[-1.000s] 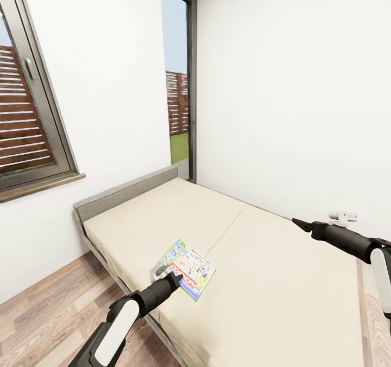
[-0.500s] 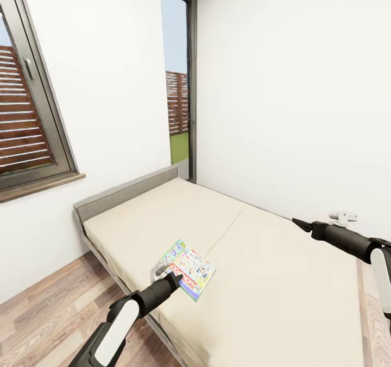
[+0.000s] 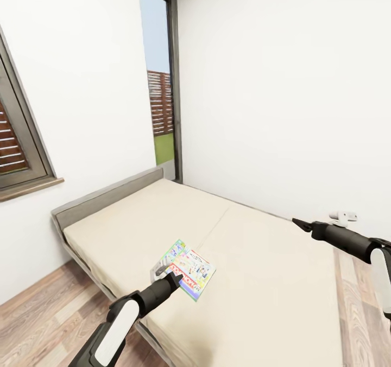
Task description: Put all the toys in the child's room - the three board games (two on the bed and one on the table), the two jigsaw puzzles on the table, and the tennis ball on the table - inside the toy box on the table in the child's room.
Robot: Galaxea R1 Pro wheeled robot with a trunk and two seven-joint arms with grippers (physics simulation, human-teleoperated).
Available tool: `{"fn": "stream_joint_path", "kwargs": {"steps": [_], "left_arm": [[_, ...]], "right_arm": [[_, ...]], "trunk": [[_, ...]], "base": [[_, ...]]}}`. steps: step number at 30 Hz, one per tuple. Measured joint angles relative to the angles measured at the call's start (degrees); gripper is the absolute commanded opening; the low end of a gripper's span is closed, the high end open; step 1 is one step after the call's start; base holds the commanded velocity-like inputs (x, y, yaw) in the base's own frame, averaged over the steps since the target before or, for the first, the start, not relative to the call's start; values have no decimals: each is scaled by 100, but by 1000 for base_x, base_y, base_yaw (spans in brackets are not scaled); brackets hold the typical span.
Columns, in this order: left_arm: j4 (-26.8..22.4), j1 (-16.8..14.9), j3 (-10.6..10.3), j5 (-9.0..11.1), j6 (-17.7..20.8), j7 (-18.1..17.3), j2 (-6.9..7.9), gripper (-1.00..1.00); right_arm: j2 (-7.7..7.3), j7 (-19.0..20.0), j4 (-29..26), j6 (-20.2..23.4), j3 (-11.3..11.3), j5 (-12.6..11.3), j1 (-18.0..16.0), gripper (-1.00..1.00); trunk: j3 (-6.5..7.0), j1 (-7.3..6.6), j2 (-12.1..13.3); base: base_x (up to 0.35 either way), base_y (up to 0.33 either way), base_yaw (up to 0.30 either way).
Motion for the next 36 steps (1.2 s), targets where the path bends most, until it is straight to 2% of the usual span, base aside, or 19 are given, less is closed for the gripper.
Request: {"fn": "stream_joint_path", "kwargs": {"steps": [36], "left_arm": [[1, -1, 0, -7, 0, -6, 0, -100]], "right_arm": [[0, 8, -17, 15, 0, 0, 0, 100]], "trunk": [[0, 0, 0]], "base": [[0, 0, -278]]}}
